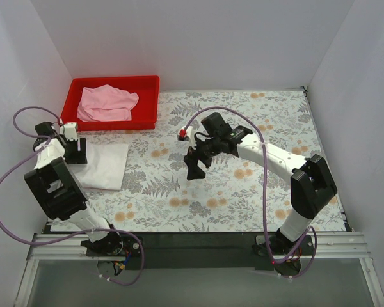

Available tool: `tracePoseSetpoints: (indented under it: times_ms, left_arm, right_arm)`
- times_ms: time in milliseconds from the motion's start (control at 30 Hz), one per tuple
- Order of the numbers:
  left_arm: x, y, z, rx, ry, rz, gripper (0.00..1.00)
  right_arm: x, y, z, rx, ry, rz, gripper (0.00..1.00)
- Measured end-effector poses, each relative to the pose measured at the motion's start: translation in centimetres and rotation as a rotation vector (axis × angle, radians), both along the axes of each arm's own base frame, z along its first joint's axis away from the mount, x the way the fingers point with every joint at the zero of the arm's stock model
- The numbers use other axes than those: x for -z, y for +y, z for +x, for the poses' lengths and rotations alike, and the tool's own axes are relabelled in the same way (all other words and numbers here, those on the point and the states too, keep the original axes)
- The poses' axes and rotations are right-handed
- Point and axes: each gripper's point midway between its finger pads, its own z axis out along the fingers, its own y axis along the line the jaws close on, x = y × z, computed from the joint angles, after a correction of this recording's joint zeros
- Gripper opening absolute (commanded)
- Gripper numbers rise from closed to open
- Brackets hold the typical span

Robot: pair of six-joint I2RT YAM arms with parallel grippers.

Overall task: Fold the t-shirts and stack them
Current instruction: Neatly place the folded tshirt to the corner, then reset both grippers

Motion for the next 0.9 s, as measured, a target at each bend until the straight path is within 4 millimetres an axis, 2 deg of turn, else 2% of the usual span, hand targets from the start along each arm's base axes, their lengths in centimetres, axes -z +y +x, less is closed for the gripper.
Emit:
tracePoseSetpoints:
  times_ms: [133, 267, 367, 433, 467, 533, 667, 767, 900]
  left_arm:
    - [-3.2, 0.8, 0.4, -0.016, -0.066, 0.071, 0.75]
    - [-7.8, 1.1, 1.9, 0.001, -0.161, 0.101, 0.76]
    - [-10.7, 0.0, 2.6, 0.045, -0.214, 0.081, 0.75]
    - [-11.8, -2.0, 2.6, 0.089, -0.229, 0.054, 0.78]
    - [-12.1, -3.4, 2.7, 0.117, -0.232, 0.039, 0.78]
    - [-12.9, -7.7, 3.1, 0.202, -0.242, -0.005, 0.83]
    - [-14.4, -18.6, 4.1, 0.397, -0.262, -0.114, 0.85]
    - [-14.9, -25.7, 4.1, 0.509, -0.257, -0.207, 0.87]
    - [-14.0, -32.1, 3.1, 0.567, -0.233, -0.302, 0.88]
  right_arm:
    - [-0.5, -1.3, 0.9, 0.038, 0.002, 0.002, 0.98]
    - [-1.9, -4.4, 2.9, 0.131, -0.018, 0.022, 0.98]
    - [-3.0, -7.5, 4.5, 0.221, -0.037, 0.038, 0.98]
    - [-3.5, -10.0, 5.3, 0.288, -0.040, 0.046, 0.98]
    - [-3.6, -11.2, 5.6, 0.324, -0.039, 0.048, 0.98]
    - [-3.5, -13.5, 5.9, 0.386, -0.031, 0.051, 0.99]
    - [-3.2, -17.1, 5.9, 0.495, -0.006, 0.047, 0.99]
    - [-2.7, -19.8, 5.7, 0.592, 0.008, 0.038, 0.98]
    - [-1.6, -22.9, 5.0, 0.712, 0.008, -0.009, 0.99]
